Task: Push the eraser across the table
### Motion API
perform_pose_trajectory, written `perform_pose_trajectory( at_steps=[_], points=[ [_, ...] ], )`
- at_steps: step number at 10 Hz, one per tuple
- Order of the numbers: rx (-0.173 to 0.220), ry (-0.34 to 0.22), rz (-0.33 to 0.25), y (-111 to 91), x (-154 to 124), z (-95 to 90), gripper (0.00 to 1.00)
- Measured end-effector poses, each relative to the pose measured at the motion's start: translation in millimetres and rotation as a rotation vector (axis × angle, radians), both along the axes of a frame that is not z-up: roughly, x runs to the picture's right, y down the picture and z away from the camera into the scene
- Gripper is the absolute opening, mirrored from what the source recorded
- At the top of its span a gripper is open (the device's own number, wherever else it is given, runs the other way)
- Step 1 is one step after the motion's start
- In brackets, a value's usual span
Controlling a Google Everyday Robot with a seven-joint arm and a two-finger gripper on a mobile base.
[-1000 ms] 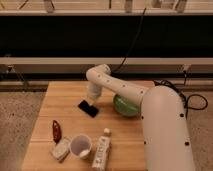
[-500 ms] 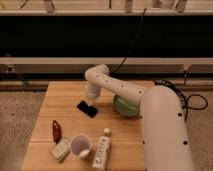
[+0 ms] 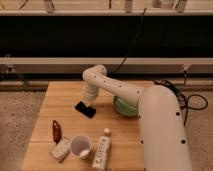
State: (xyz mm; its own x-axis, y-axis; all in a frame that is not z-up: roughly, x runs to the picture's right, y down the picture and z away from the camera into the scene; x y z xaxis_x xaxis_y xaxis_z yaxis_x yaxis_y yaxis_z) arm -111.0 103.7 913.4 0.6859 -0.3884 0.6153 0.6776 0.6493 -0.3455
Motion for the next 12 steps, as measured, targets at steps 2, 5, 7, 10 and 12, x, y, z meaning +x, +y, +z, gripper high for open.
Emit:
perform_pose_trajectory(
  at_steps=[2,5,7,10,12],
  points=[
    [0.002,-0.015,-0.015,3,-7,-1.0,0.02],
    [0.003,-0.032,-0.028,6,-16,-3.1,0.02],
    [0.005,-0.049,-0.045,9,-24,-5.2,0.02],
    [0.007,-0.054,-0.046,9,-26,-5.3,0.02],
    [0.004,-0.070,-0.063,12,-32,-6.1,0.02]
  ],
)
